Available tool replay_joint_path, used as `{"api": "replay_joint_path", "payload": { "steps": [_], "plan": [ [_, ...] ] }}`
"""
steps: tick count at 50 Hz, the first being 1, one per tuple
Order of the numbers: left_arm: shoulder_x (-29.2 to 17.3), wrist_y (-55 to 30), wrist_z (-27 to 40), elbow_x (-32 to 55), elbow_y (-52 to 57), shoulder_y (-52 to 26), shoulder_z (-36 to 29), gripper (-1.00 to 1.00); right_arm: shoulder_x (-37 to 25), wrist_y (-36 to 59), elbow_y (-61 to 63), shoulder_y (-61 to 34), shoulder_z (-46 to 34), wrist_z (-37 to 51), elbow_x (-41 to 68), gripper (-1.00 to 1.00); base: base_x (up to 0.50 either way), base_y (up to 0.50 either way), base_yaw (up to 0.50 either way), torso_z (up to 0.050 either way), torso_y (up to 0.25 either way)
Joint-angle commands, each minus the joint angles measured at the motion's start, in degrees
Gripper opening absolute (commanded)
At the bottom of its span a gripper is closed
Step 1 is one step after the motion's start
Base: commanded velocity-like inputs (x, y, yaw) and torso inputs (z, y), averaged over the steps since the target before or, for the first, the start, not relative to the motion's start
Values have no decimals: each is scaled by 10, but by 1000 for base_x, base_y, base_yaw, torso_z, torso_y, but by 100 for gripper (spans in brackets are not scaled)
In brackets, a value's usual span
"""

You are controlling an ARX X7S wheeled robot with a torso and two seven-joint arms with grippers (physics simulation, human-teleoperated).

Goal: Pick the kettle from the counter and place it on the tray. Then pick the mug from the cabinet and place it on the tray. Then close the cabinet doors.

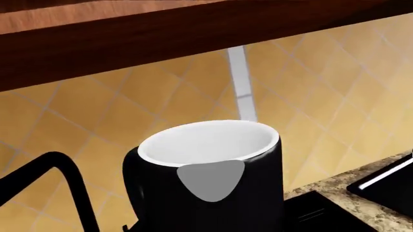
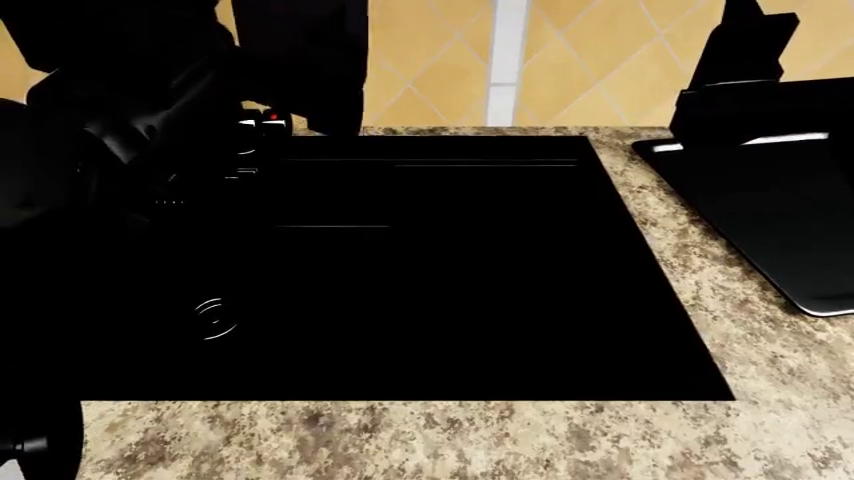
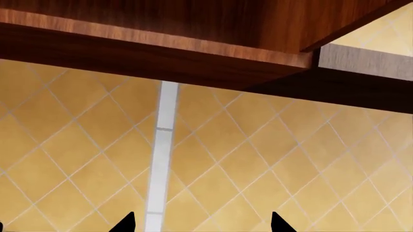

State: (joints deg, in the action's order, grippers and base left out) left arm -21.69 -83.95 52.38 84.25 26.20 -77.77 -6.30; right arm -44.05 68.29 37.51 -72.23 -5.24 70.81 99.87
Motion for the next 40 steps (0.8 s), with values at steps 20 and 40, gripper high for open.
{"api": "replay_joint_path", "payload": {
  "steps": [20,40],
  "plan": [
    [-33,77,-138,-210,-98,-45,-102,-100,-7,-16,-6,14,4,-12,-9,100,0,-93,0,0,0],
    [-41,75,-132,-199,-101,-56,-100,-100,-13,-10,-21,-43,-24,14,26,100,0,-500,0,0,0]
  ]
}}
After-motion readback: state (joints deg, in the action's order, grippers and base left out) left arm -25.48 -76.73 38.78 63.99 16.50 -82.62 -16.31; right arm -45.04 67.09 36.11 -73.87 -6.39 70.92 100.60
